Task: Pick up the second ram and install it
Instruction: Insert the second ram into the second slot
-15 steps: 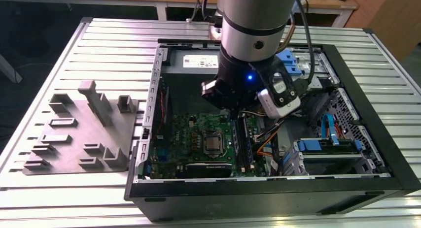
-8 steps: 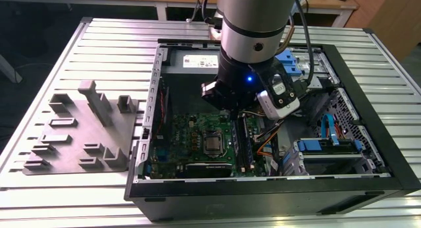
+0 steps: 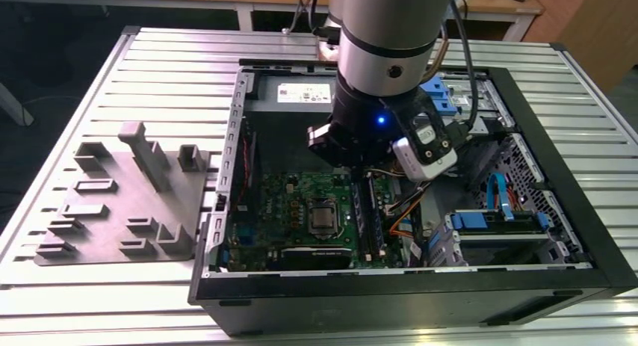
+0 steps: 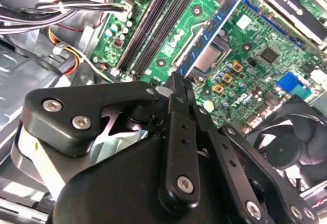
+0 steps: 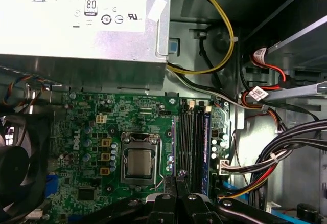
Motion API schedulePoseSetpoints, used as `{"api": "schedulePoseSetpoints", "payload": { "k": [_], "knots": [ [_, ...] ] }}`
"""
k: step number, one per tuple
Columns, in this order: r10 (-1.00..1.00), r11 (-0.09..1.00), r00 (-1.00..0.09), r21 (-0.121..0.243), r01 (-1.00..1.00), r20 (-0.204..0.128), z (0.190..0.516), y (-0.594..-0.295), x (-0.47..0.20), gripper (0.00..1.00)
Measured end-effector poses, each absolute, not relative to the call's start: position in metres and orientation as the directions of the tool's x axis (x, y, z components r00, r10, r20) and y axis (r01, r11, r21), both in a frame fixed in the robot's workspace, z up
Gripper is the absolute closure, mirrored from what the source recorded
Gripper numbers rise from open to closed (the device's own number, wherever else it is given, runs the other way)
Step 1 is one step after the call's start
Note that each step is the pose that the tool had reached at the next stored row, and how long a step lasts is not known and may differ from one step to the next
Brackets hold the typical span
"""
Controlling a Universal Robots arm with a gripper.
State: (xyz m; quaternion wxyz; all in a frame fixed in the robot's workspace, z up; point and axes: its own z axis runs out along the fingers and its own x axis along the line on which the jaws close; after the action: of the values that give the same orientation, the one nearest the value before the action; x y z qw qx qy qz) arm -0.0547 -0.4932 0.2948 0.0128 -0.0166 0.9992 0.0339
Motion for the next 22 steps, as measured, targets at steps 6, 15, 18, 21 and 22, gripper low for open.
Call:
{"api": "schedulePoseSetpoints", "payload": {
  "k": [6, 15, 18, 21, 22],
  "knots": [
    [-0.032, 0.997, -0.999, 0.067, -0.034, -0.027, 0.2948, -0.4932, -0.0534, 0.92],
    [-0.032, 0.997, -0.999, 0.067, -0.034, -0.027, 0.294, -0.4932, -0.0477, 0.92],
    [-0.032, 0.997, -0.999, 0.067, -0.034, -0.027, 0.2928, -0.4932, -0.046, 0.92],
    [-0.032, 0.997, -0.999, 0.067, -0.034, -0.027, 0.2911, -0.4932, -0.045, 0.92],
    [-0.032, 0.997, -0.999, 0.067, -0.034, -0.027, 0.2908, -0.4932, -0.0446, 0.92]
  ]
}}
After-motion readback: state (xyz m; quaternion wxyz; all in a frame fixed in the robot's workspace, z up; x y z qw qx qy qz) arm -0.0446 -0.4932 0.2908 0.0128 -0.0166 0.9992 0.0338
